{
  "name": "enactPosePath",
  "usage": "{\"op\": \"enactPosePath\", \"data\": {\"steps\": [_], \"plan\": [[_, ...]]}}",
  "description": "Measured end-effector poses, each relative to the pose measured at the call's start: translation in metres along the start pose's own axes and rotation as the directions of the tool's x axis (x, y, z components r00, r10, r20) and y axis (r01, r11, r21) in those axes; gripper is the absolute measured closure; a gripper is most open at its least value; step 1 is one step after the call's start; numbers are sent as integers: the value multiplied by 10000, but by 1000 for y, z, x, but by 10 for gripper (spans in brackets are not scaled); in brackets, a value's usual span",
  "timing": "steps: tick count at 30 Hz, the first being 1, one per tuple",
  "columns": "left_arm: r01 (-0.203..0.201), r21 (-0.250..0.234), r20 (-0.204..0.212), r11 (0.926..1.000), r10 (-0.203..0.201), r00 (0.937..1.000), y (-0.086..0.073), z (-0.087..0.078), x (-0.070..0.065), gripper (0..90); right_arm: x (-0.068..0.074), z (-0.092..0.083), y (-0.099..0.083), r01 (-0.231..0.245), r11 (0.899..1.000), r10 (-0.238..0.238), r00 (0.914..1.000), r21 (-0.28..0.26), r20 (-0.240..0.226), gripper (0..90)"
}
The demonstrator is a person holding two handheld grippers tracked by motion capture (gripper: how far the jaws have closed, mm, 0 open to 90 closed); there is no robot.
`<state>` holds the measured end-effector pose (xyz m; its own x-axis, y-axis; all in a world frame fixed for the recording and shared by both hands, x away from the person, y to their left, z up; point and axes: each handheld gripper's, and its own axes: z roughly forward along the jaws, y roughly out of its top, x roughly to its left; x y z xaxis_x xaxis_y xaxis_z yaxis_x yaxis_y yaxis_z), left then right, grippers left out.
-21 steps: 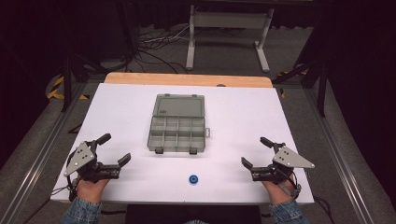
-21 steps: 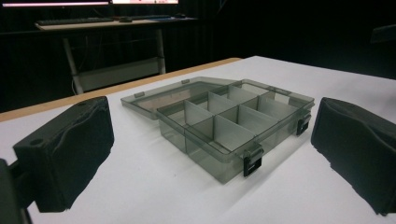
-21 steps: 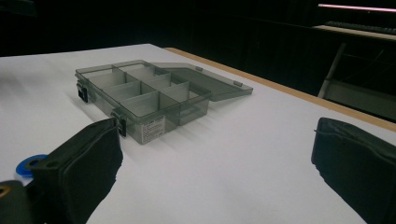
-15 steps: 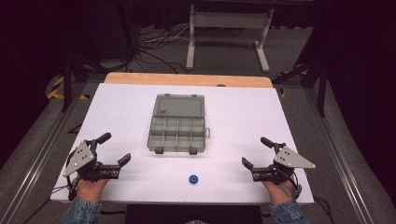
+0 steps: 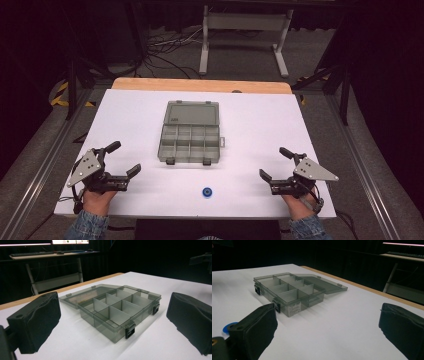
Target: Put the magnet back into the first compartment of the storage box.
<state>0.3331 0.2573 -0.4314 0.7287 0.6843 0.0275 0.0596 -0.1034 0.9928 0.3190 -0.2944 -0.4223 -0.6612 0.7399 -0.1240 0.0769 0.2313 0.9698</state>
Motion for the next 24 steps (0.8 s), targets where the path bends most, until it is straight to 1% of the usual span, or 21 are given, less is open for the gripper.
{"op": "enactPosePath", "data": {"steps": [3,6,8,10,13,17,22,24], "plan": [[-76,30,29,10000,76,10000,3,0,-2,1,0,0,0,3,10000,-3,10000,13,-12,24],[-175,-90,76,9998,175,9998,7,2,-5,1,-1,-1,0,-3,10000,3,10000,4,13,24],[-114,-112,143,9999,115,9998,9,2,-5,1,-1,-1,0,-10,10000,10,10000,10,30,24],[-138,-188,184,9997,141,9997,11,1,-6,1,-1,-2,-1,-39,10000,39,10000,-2,42,24],[-32,-434,245,9991,43,9997,14,0,-7,1,-1,-2,-1,-63,10000,63,10000,37,51,24],[50,-636,346,9980,-28,9994,20,1,-7,1,-1,-2,-2,-90,9999,90,10000,62,43,24],[-1,-696,394,9976,29,9992,26,2,-7,1,-1,-2,-2,-99,9999,99,9999,64,39,24],[-33,-652,380,9979,58,9993,28,4,-8,1,-1,-3,-2,-99,9999,99,9999,54,23,24]]}}
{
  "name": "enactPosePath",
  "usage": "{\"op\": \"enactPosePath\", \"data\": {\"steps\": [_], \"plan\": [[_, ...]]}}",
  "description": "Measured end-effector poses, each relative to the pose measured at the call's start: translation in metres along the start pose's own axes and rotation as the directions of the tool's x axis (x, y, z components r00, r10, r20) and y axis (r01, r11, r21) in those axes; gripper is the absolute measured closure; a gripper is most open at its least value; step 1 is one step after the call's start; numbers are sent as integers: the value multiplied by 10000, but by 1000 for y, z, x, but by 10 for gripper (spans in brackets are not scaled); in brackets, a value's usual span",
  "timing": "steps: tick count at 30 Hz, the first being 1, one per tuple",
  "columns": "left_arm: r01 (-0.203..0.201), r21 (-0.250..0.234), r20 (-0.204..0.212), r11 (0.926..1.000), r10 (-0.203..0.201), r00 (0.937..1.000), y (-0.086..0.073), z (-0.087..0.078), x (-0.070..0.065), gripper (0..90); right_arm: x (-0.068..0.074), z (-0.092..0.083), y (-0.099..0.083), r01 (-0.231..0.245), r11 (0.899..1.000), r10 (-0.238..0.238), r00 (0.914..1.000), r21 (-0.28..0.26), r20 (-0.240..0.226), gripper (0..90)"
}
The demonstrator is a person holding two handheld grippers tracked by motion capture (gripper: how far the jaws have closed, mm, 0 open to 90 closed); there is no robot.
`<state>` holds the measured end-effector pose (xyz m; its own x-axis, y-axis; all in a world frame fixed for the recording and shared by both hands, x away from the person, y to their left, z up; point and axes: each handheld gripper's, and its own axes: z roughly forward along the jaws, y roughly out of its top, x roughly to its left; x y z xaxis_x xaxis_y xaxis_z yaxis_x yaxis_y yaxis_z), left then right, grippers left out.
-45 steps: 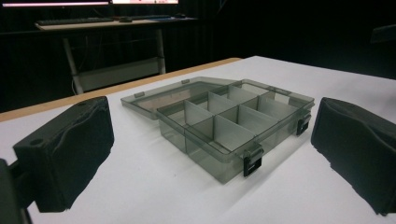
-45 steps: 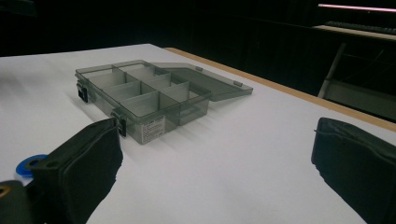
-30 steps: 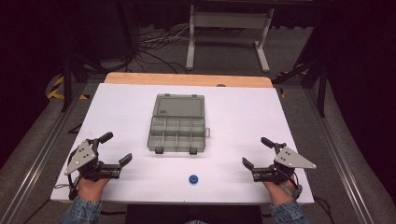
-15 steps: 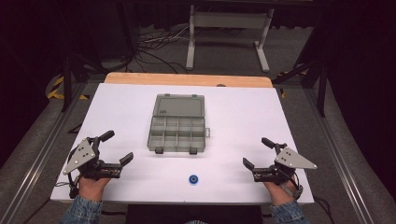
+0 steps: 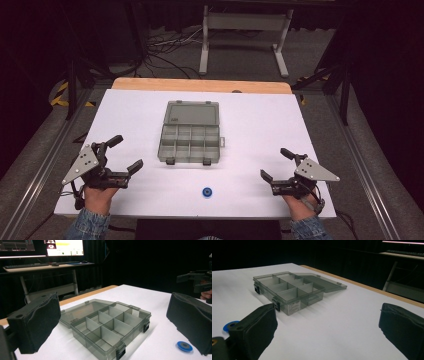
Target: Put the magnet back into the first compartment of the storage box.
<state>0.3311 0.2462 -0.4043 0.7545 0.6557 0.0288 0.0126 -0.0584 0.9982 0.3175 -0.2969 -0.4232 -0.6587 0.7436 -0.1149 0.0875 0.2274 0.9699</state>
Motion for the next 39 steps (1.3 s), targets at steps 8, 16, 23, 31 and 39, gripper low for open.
{"op": "enactPosePath", "data": {"steps": [8,16,23,31,39], "plan": [[-43,217,361,9998,35,9993,3,19,-4,1,0,-1,1,49,10000,-49,10000,5,-15,24],[-177,297,857,9994,151,9962,11,41,-15,2,-1,-1,1,30,10000,-30,10000,1,-31,24],[-16,201,1435,9998,-13,9897,11,62,-24,14,-1,-2,1,32,10000,-32,10000,-38,-13,24],[-317,91,2002,9995,292,9793,18,79,-40,12,-2,-3,2,28,10000,-28,10000,-95,-65,24],[-175,-68,2598,9998,187,9655,19,92,-48,11,-3,-3,3,-4,10000,2,9998,-98,-181,24]]}}
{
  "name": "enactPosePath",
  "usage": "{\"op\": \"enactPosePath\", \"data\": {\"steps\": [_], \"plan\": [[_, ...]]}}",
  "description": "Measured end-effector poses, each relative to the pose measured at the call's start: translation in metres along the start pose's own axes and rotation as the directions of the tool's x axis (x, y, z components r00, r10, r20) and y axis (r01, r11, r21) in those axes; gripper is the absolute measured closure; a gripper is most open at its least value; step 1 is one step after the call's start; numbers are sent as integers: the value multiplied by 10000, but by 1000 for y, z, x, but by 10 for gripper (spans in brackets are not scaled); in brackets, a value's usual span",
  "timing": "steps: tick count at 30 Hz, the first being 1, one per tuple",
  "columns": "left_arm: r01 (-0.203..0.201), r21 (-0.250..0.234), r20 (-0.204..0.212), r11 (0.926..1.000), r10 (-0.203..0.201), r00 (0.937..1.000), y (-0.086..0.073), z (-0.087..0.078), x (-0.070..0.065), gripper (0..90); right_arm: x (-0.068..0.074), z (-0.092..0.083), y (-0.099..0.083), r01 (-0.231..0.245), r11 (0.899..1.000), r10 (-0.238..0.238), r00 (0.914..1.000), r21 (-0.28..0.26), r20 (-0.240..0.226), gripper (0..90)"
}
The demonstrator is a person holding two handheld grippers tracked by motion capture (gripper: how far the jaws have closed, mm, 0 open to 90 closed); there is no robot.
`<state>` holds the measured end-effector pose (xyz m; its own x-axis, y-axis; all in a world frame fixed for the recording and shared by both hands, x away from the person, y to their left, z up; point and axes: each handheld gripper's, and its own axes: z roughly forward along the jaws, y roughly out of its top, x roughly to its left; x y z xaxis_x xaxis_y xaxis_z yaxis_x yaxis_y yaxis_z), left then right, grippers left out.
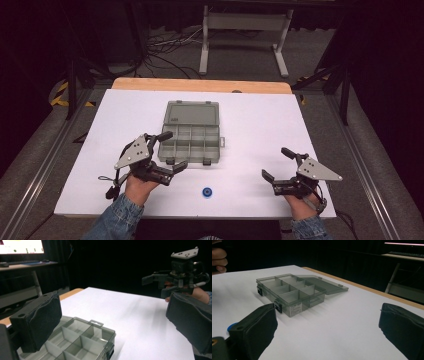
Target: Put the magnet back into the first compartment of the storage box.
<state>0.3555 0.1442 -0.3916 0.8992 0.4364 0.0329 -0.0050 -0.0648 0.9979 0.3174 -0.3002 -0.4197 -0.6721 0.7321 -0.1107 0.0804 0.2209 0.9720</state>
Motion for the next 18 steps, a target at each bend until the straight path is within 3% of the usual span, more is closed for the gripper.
{"op": "enactPosePath", "data": {"steps": [7,10,16,18], "plan": [[-76,-66,91,9999,76,9999,1,5,-2,15,-1,0,0,-89,10000,89,9999,-4,-91,25],[78,166,97,9998,-80,9999,1,9,-1,18,0,0,0,-101,9999,100,9999,-32,-127,25],[-346,1106,148,9933,332,9993,8,14,-4,56,-1,0,1,89,9999,-89,9999,46,-139,33],[-664,1780,139,9818,649,9978,13,17,-5,75,0,0,2,53,9999,-51,9999,134,-157,33]]}}
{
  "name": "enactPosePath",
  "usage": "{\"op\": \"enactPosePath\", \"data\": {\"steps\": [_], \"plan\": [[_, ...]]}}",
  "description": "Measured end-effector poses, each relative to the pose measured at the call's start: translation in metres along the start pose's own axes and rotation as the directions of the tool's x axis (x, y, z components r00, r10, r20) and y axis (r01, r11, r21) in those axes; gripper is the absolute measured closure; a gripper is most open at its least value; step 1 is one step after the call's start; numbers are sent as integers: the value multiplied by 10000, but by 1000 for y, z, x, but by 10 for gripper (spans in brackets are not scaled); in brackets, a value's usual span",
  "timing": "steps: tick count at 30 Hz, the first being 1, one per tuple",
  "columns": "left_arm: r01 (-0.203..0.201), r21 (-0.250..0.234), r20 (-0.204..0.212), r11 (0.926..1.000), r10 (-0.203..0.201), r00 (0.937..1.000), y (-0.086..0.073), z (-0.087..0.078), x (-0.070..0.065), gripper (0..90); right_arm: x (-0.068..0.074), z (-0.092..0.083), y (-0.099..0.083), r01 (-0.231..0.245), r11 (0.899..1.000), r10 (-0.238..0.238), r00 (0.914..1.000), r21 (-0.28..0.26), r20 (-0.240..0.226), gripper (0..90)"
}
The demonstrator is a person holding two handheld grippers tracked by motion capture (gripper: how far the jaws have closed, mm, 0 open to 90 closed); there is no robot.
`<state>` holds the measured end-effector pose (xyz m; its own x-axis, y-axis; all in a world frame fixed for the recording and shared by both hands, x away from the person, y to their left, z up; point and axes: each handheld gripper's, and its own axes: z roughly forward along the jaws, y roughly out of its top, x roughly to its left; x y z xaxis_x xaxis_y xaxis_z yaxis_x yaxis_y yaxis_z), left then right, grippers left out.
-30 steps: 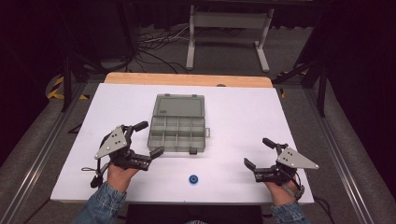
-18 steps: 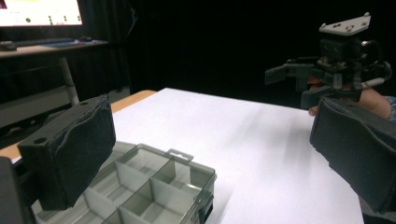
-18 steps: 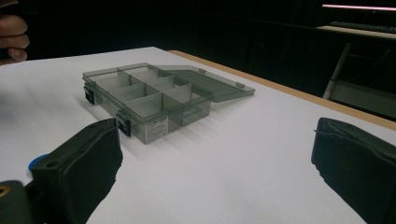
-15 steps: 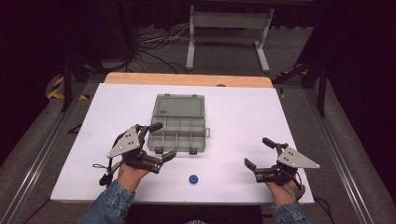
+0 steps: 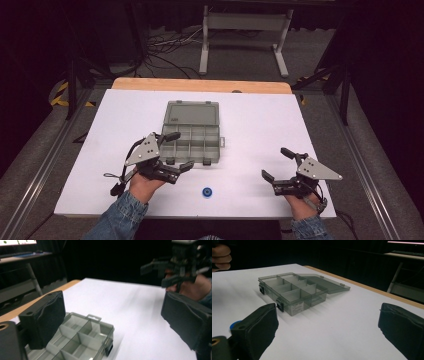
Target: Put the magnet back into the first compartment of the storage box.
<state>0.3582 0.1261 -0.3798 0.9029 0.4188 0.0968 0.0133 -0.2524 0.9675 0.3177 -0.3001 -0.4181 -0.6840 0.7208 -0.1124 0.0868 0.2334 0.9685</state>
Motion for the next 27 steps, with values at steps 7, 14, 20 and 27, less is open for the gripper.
{"op": "enactPosePath", "data": {"steps": [7,14,20,27], "plan": [[-1064,2062,112,9727,1063,9943,13,13,-5,101,0,1,0,-319,9993,321,9994,183,-88,33],[-1632,3749,415,9126,1593,9864,27,24,-10,74,-1,0,1,-389,9989,392,9992,256,-110,33],[-1987,4635,805,8635,1823,9799,33,30,-12,71,-1,1,0,-408,9988,414,9989,264,-222,33],[-1982,5823,1163,7884,1605,9802,41,37,-12,69,-1,2,0,-423,9986,432,9986,312,-302,33]]}}
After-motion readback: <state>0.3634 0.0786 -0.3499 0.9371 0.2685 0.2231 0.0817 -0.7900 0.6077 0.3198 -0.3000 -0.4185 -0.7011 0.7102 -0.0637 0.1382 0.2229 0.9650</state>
